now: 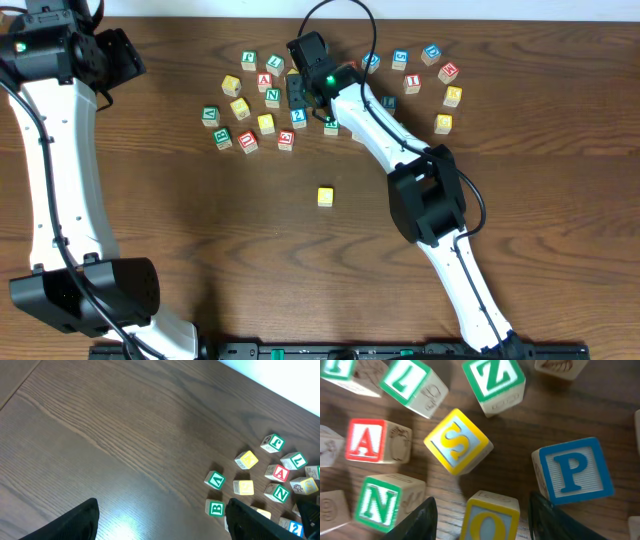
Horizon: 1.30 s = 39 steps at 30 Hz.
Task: Spell out CORL
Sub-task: 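Close the right gripper on the yellow O block and lift it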
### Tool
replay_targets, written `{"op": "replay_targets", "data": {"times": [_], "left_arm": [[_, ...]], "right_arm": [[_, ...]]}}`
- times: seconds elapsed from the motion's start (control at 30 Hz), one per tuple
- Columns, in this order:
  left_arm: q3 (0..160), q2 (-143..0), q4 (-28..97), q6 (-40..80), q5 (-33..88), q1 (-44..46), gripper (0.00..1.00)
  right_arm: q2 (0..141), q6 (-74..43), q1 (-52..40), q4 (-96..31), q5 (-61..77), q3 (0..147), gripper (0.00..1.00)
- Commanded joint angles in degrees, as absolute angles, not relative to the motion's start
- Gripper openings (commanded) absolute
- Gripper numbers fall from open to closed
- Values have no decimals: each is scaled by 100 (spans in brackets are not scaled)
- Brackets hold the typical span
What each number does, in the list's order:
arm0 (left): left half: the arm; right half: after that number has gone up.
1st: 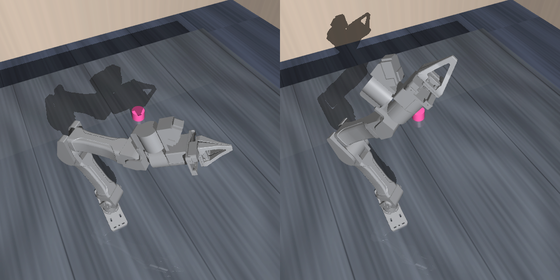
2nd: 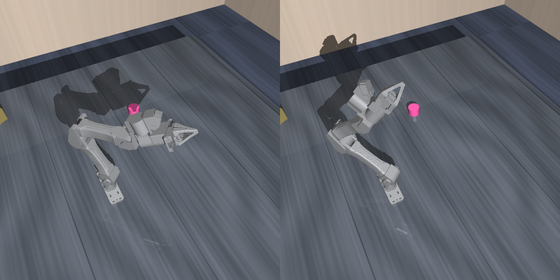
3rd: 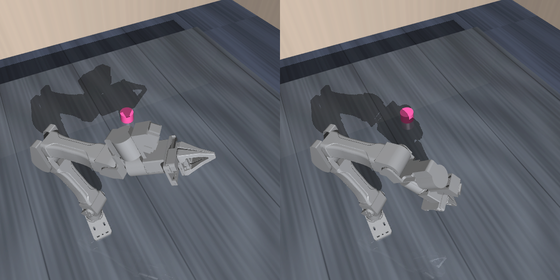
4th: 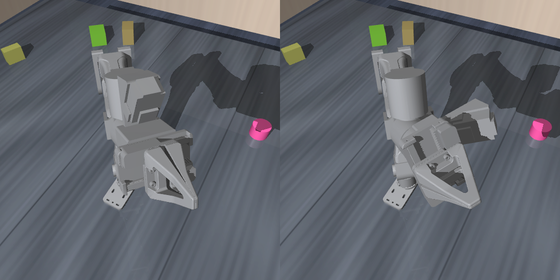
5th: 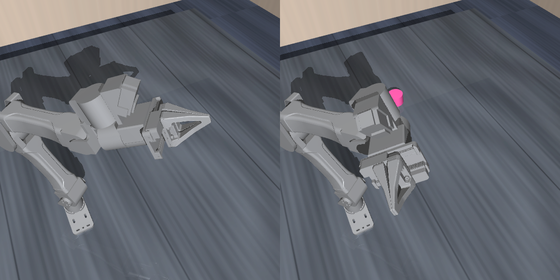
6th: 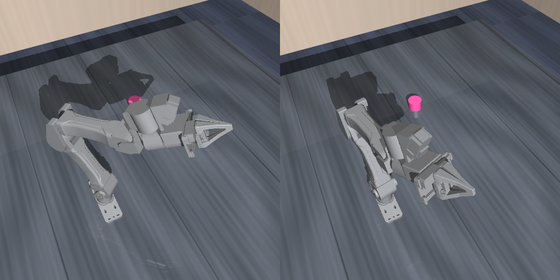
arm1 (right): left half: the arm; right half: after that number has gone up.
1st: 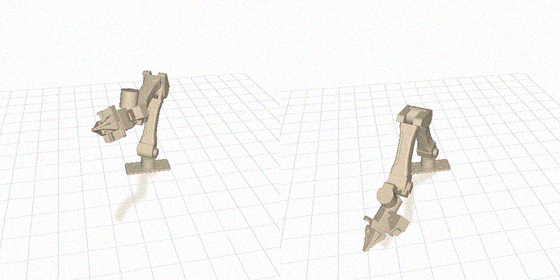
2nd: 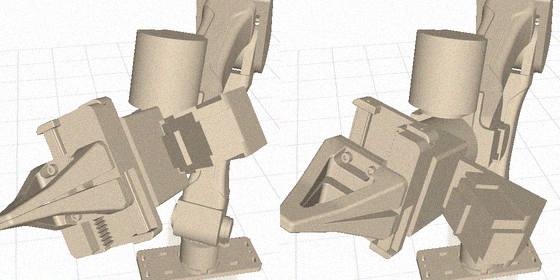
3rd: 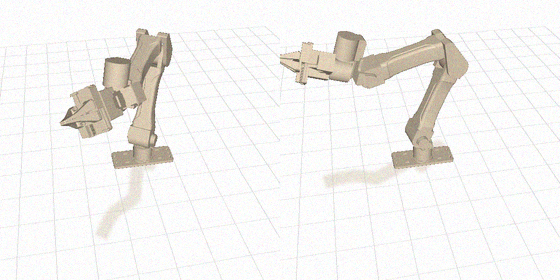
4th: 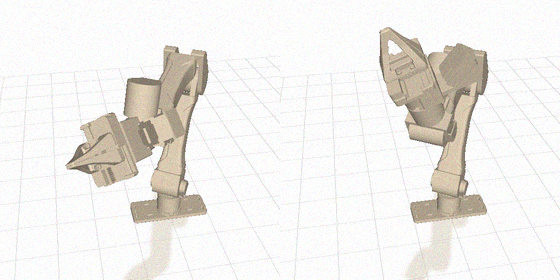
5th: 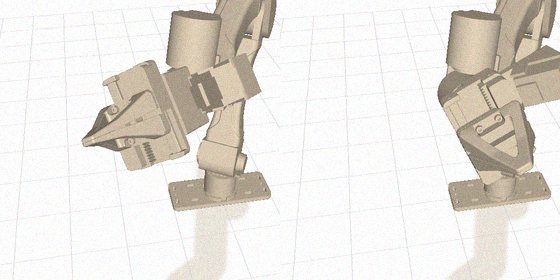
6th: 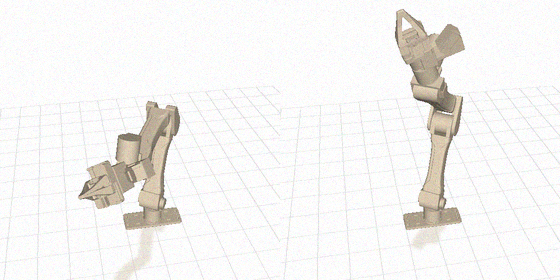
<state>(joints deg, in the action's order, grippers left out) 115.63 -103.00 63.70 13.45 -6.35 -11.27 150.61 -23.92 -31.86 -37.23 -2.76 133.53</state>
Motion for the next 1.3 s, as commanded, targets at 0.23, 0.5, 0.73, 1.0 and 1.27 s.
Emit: {"op": "replay_targets", "data": {"times": [0.23, 0.5, 0.73, 1.0, 1.27], "left_arm": [[11531, -10311, 6388, 1271, -672, -1166, 80], [11531, -10311, 6388, 1271, -674, -1166, 80], [11531, -10311, 6388, 1271, -674, -1166, 80], [11531, -10311, 6388, 1271, -672, -1166, 80], [11531, -10311, 6388, 1271, -674, -1166, 80]], "right_arm": [[15264, -2482, -3273, -3542, -421, 13417, 41], [15273, -2482, -3267, -3548, -462, 13417, 29], [15224, -2458, -3267, -3559, -611, 13421, 26], [14243, -2305, -3168, -4178, -613, 13421, 20], [12844, -2307, -3100, -6167, -609, 13421, 20]]}}
